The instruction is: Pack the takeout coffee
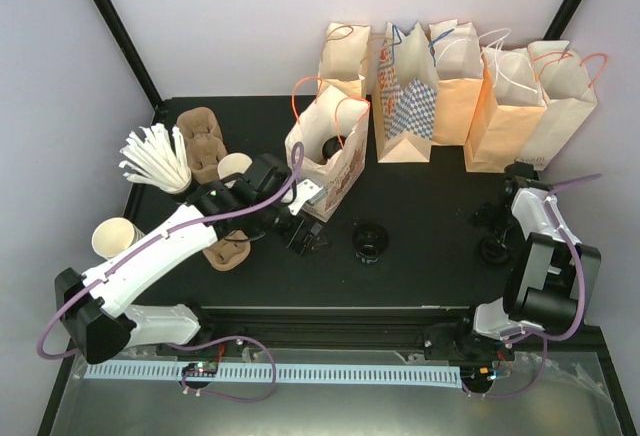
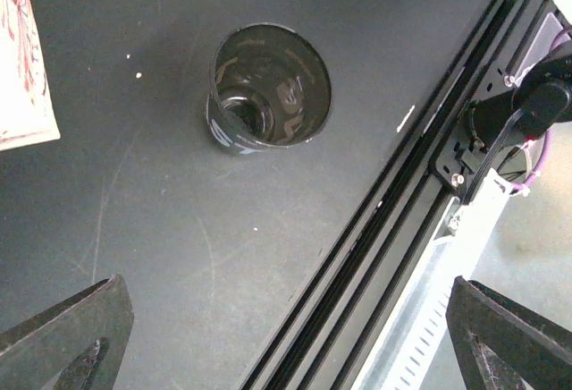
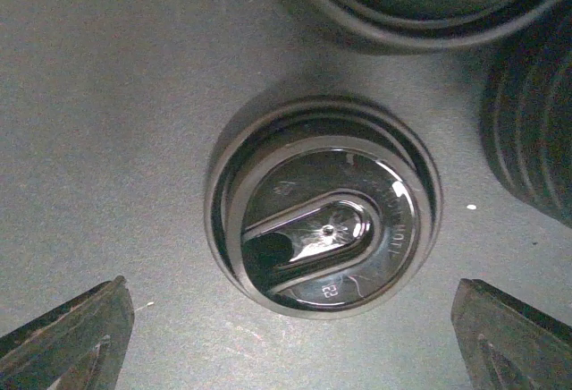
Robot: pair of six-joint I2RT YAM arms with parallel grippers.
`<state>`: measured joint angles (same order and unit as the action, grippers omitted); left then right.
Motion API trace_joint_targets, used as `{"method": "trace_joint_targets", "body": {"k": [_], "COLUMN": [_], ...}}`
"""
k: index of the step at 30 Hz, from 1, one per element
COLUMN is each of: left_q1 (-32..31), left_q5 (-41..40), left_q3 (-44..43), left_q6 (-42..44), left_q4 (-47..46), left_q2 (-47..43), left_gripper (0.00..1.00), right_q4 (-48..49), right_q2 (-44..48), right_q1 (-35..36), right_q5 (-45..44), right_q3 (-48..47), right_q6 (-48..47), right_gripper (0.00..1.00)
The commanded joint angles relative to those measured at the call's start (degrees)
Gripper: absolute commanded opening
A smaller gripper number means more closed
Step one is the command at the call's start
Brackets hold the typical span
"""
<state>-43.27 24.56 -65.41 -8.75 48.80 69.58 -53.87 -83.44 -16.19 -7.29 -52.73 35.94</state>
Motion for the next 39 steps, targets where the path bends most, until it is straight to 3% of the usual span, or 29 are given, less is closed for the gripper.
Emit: {"method": "trace_joint_targets", "body": {"k": [1, 17, 30, 35, 39], "left_q1": [-0.42, -0.42, -0.44, -0.42, -0.42], "left_q5": [-0.93, -1.54, -1.96, -2.01, -2.12], "left_q3": [-3.90, -3.59, -2.99, -2.59, -2.02], "left_q6": [1.37, 1.81, 1.85, 1.51, 1.13], "left_q4": [2.84, 2.10, 1.58, 1.07, 0.62], "left_q2": [2.41, 3.22, 3.46, 3.37, 3.07], "left_gripper": [0.99, 0.99, 0.99, 0.99, 0.99], "right_q4": [2.94, 4.58, 5.57, 5.57, 5.88], "right_q2": [-0.76, -4.62, -6.45, -6.87, -6.71], "right_q1": [-1.33, -5.86, -6.97, -7.02, -7.02], "right_q5": [4.13, 6.21, 7.69, 7.40, 8.00], "right_q3": [1.10, 1.94, 2.68, 3.36, 3.59], "right_q6": [-3.89, -7.38, -7.88, -8.03, -8.08], "right_gripper": [1.00, 1.00, 0.88, 0.94, 0.88]}}
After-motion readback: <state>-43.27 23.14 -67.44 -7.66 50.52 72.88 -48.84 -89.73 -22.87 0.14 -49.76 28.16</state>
